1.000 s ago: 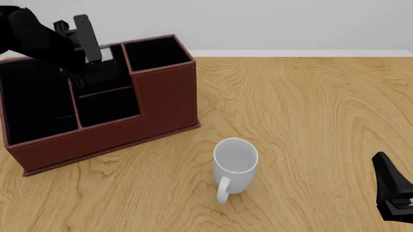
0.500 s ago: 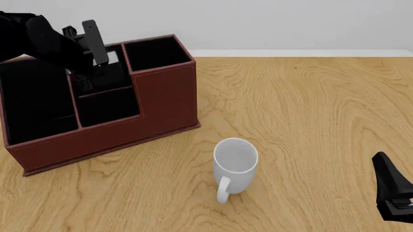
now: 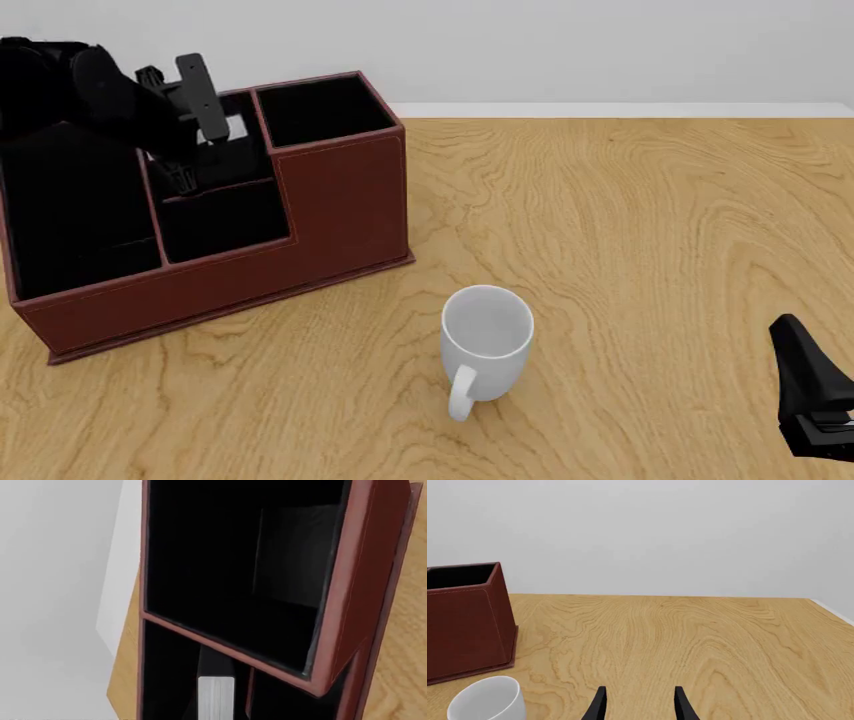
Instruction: Pick up the book and place it in the front compartment of the caddy.
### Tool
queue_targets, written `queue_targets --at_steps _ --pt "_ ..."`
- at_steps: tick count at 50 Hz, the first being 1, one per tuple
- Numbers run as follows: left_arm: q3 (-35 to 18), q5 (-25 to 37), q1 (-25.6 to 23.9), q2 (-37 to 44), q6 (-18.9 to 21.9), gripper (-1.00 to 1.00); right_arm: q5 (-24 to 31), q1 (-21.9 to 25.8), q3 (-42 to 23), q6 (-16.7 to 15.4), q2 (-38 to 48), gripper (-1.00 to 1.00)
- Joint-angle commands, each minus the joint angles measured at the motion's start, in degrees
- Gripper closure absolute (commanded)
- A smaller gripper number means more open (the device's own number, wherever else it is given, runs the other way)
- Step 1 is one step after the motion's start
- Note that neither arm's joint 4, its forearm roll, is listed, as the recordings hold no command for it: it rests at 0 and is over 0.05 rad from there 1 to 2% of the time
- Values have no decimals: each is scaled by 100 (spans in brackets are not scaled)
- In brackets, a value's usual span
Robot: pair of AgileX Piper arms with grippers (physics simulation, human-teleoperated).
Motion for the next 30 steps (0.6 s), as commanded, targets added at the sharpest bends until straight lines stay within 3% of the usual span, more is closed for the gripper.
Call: queue_targets --at_steps 1,22,30 --pt "-65 -56 44 13 55 100 0 0 0 1 0 -100" --pt "-122 -194 124 207 37 100 0 -1 0 0 0 -100" --pt "64 -604 191 222 288 100 0 1 0 0 0 -100"
